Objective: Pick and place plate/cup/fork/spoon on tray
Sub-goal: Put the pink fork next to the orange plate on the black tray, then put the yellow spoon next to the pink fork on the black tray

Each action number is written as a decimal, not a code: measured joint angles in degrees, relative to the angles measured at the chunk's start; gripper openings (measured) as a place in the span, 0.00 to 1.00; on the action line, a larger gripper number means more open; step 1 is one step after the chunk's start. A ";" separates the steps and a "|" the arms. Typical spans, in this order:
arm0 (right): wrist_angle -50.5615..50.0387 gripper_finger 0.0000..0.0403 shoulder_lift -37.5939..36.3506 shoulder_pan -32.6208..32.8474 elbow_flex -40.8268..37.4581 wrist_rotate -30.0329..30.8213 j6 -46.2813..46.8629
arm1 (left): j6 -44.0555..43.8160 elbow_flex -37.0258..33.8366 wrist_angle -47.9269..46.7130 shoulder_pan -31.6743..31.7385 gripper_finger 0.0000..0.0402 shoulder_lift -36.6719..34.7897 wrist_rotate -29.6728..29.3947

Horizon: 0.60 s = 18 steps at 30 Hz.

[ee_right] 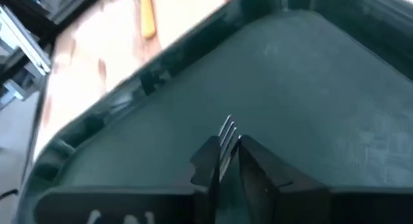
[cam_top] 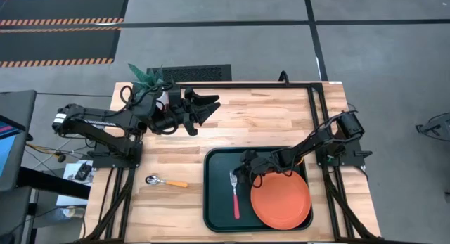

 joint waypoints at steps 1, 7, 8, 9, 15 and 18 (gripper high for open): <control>-0.70 0.22 0.00 0.00 0.00 -0.03 -0.01 | 0.00 0.00 -0.02 0.00 0.47 0.00 0.02; -2.20 0.31 -0.01 -0.04 0.00 -0.59 -1.36 | -0.18 0.00 -1.47 0.00 0.47 0.00 0.00; -2.28 0.32 -0.25 -0.09 0.00 -1.22 -1.36 | -0.52 -0.02 -1.75 0.00 0.47 0.02 0.02; -2.30 0.34 -0.56 -0.31 0.00 -1.89 -1.41 | -0.85 -0.02 -2.10 0.00 0.47 0.02 0.02; -11.90 0.37 -5.23 -1.00 3.70 -4.49 -7.27 | -4.89 -0.04 -16.40 -0.02 0.47 -2.43 1.60; -21.74 0.37 -9.29 -1.27 7.03 -4.56 -12.62 | -7.87 -0.04 -30.66 -0.04 0.47 -5.35 2.51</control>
